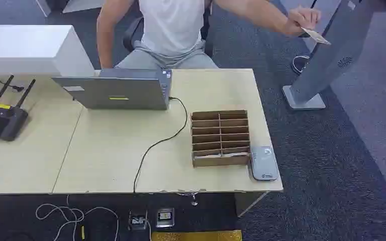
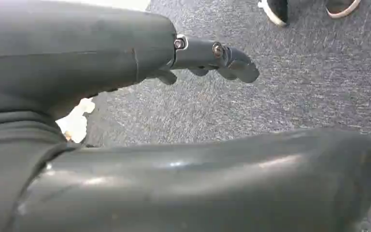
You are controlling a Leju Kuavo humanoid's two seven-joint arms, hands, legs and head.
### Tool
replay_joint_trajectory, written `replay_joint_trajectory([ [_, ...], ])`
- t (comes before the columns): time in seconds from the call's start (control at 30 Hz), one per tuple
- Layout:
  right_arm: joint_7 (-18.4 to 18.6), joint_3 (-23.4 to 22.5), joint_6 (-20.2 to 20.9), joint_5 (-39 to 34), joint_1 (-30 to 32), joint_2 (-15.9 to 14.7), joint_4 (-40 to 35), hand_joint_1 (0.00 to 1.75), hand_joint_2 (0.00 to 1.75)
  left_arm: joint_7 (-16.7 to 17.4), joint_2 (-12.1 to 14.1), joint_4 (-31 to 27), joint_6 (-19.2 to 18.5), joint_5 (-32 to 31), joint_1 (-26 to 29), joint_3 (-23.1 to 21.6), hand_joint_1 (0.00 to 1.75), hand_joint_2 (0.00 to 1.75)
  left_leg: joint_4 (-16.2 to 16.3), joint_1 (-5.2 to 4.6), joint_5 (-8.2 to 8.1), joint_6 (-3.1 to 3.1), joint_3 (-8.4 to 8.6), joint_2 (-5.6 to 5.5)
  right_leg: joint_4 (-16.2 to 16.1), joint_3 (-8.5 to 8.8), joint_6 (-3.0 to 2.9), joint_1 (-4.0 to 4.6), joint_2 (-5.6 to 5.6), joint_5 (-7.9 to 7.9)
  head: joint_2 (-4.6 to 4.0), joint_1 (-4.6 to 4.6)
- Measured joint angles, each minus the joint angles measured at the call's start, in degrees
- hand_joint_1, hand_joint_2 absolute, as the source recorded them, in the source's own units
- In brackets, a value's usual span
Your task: Pass the card to the sensor for recognition and then transmit it.
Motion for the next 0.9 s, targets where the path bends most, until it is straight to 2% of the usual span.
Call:
replay_joint_trajectory([
  [0.13,-0.52,5.72,0.07,4.04,0.2,1.68,-6.81,0.0,1.75,0.02,0.15,0.0,-0.04,-0.04,-0.01,-0.02,0.0,0.0,0.0,0.03,0.0,0.0,-0.01,-0.01,0.0,-0.01,-0.01,0.03,-0.01,0.0,0.0,-0.04],
  [0.33,-1.05,11.23,0.02,6.07,0.21,4.77,-11.93,0.0,1.75,0.44,0.09,0.0,0.22,-0.15,0.0,-0.04,0.0,0.0,0.0,0.04,0.0,0.0,-0.01,-0.04,-0.01,-0.02,-0.01,0.04,-0.02,-0.01,0.0,-0.02],
  [0.63,-2.64,17.15,0.37,7.49,0.16,9.49,-13.39,0.0,1.75,0.52,-0.15,0.0,0.33,-0.15,-0.02,-0.59,0.0,0.0,0.0,0.06,0.0,0.0,-0.03,-0.04,0.0,-0.03,-0.01,0.06,-0.02,-0.01,0.0,-0.02],
  [0.9,-4.33,21.31,3.46,7.51,-0.3,13.4,-13.3,0.0,1.75,0.52,-0.18,0.0,0.33,-0.13,0.0,-0.61,0.0,0.0,0.0,0.07,0.01,-0.01,-0.06,-0.04,0.01,-0.05,-0.01,0.07,-0.01,-0.01,0.0,-0.02],
])
